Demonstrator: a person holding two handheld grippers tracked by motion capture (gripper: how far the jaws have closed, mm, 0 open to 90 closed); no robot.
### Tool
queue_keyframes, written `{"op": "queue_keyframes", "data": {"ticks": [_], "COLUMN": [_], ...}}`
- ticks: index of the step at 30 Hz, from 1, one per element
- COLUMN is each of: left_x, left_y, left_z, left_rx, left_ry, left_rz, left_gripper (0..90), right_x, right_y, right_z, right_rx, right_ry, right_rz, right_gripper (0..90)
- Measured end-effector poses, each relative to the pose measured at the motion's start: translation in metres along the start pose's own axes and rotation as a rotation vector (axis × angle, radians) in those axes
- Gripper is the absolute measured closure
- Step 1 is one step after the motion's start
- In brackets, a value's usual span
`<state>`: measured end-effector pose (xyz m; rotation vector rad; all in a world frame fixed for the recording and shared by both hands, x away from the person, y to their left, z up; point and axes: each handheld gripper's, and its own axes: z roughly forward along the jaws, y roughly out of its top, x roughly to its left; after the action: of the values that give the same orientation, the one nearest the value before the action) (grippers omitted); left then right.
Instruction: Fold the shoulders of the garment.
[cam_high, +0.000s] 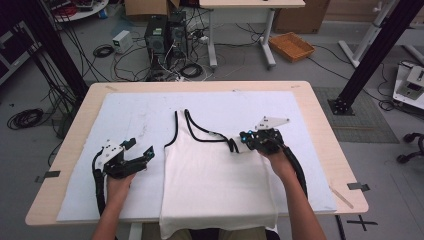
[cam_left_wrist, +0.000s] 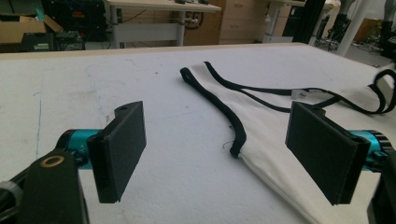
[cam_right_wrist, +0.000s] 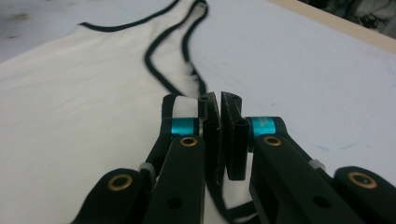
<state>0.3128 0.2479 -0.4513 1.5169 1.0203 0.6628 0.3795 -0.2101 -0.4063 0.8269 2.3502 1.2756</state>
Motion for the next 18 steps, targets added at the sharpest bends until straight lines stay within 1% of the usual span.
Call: {"op": "queue_keyframes", "data": {"ticks": [3,5,6,7,8,9,10,11,12,13,14,15,16,17,18], "left_x": [0.000,0.000,0.000,0.000,0.000,0.000,0.000,0.000,0.000,0.000,0.000,0.000,0.000,0.000,0.000], "left_y": [0.000,0.000,0.000,0.000,0.000,0.000,0.000,0.000,0.000,0.000,0.000,0.000,0.000,0.000,0.000], "left_z": [0.000,0.000,0.000,0.000,0.000,0.000,-0.001,-0.001,-0.001,-0.001,0.000,0.000,0.000,0.000,-0.001], "left_rx": [0.003,0.004,0.004,0.000,0.003,0.003,0.005,0.003,0.004,0.004,0.005,0.004,0.005,0.002,0.004], "left_ry": [0.000,0.000,0.000,-0.002,-0.003,-0.003,-0.002,-0.002,-0.002,-0.002,-0.002,-0.001,0.000,0.000,0.001], "left_rz": [0.003,0.004,0.004,0.000,0.005,0.005,0.007,0.007,0.008,0.008,0.009,0.007,0.005,0.002,0.002], "left_gripper": [20.4,20.4,20.3,20.3,20.4,20.4,20.4,20.4,20.4,20.3,20.3,20.3,20.3,20.4,20.3], "right_x": [0.009,0.012,0.012,0.014,0.018,0.018,0.019,0.024,0.026,0.026,0.028,0.029,0.031,0.035,0.039], "right_y": [-0.017,-0.029,-0.029,-0.035,-0.046,-0.046,-0.049,-0.056,-0.058,-0.058,-0.061,-0.060,-0.058,-0.055,-0.051], "right_z": [-0.014,-0.020,-0.020,-0.023,-0.029,-0.029,-0.031,-0.035,-0.037,-0.037,-0.039,-0.045,-0.046,-0.045,-0.041], "right_rx": [-0.020,-0.016,-0.016,-0.020,-0.027,-0.027,-0.024,-0.003,0.006,0.006,0.011,-0.006,-0.030,-0.046,-0.052], "right_ry": [0.006,0.007,0.007,0.012,0.038,0.038,0.053,0.082,0.102,0.102,0.103,0.056,0.030,0.019,0.017], "right_rz": [-0.021,-0.020,-0.020,-0.019,-0.021,-0.021,-0.028,-0.040,-0.035,-0.035,-0.025,0.044,0.055,0.053,0.033], "right_gripper": [87.8,87.8,87.8,87.8,87.6,87.6,87.4,85.6,81.3,81.3,70.1,56.2,53.5,51.4,50.5]}}
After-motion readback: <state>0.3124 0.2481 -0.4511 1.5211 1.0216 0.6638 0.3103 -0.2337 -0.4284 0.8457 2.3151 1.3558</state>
